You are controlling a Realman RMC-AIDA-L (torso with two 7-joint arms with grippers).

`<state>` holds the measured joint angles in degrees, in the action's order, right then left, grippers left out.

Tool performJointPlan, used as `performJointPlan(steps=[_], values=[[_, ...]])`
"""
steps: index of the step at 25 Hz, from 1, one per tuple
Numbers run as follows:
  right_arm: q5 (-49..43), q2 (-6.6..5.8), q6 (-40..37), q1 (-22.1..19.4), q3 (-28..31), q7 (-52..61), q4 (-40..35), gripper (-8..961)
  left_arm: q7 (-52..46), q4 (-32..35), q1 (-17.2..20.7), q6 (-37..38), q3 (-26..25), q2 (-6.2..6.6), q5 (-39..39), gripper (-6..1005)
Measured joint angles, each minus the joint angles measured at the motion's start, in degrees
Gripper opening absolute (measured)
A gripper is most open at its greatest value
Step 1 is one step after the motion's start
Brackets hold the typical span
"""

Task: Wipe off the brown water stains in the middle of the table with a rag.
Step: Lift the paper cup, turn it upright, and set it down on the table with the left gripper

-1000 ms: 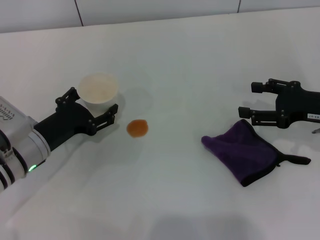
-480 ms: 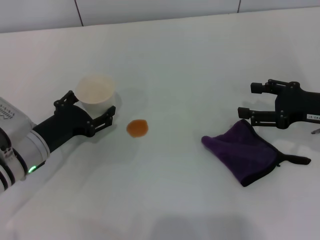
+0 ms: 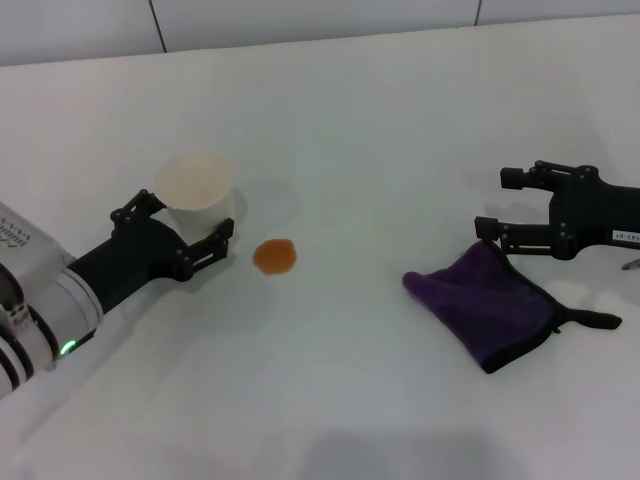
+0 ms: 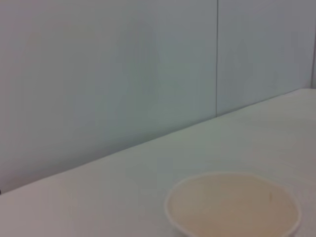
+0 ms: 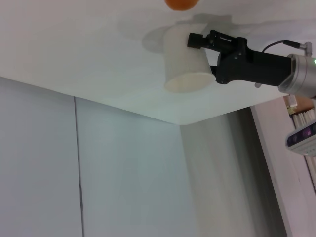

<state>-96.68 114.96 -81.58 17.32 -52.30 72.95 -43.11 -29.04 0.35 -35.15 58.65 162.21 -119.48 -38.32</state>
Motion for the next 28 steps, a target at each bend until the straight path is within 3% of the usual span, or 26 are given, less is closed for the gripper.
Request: performJointPlan(steps=[28], values=[[0.00, 0.09, -0.12, -0.04, -0.35, 0.00, 0.14, 828, 0.01, 0.13, 1.22, -0.49, 0.51, -0.04, 0.54, 875]])
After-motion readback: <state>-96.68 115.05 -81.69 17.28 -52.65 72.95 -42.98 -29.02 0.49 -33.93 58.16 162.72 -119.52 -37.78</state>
